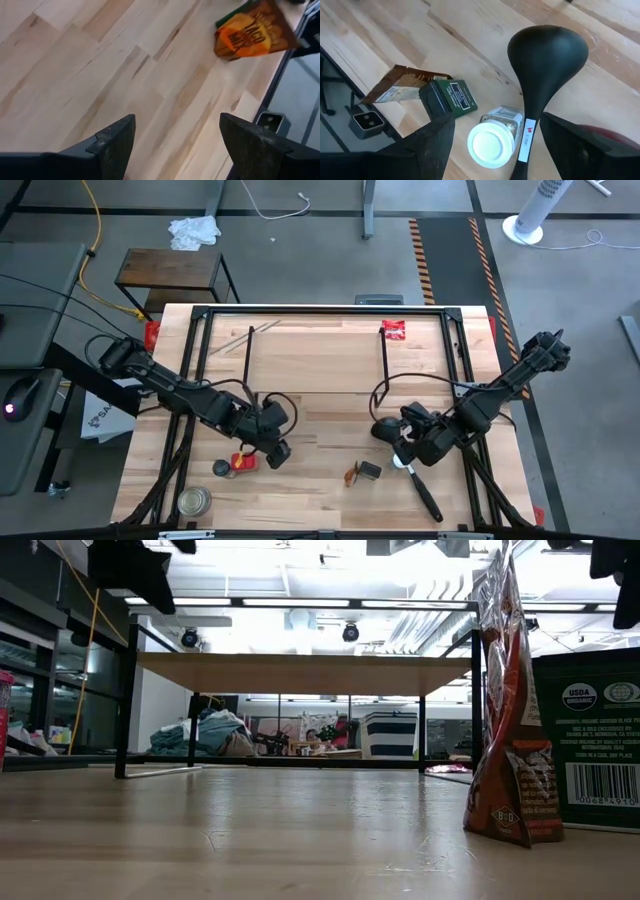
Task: Shelf spices
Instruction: Put the orange seasoning pack on the shelf
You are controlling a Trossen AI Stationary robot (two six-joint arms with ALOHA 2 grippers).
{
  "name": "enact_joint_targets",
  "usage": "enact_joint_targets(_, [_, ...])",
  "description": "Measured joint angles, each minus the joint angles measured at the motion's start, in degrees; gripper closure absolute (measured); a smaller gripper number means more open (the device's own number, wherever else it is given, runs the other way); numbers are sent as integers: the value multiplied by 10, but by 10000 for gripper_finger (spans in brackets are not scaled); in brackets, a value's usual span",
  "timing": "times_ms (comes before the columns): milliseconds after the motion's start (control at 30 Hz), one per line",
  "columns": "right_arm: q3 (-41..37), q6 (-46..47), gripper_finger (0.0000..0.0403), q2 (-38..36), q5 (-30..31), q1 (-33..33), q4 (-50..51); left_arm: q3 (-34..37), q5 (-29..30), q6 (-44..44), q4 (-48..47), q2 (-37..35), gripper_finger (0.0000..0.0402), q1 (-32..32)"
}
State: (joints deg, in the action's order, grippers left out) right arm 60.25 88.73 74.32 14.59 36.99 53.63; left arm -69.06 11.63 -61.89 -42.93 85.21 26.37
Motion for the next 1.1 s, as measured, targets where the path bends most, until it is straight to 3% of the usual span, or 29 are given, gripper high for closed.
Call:
enact_joint_targets(167, [0, 13, 114, 0, -10, 0, -18, 0, 8, -14, 41, 0, 117, -5])
enact_joint_targets(467, [0, 13, 114, 0, -16, 0, -25, -2, 4, -80, 231, 41, 117, -47])
enact_joint_targets(767, [0, 13, 114, 0, -44, 3, -24, -75, -4, -61, 219, 112, 117, -56])
enact_joint_targets(1100, [0, 13, 114, 0, -46, 10, 2, -182, 15, -129, 195, 210, 117, -28])
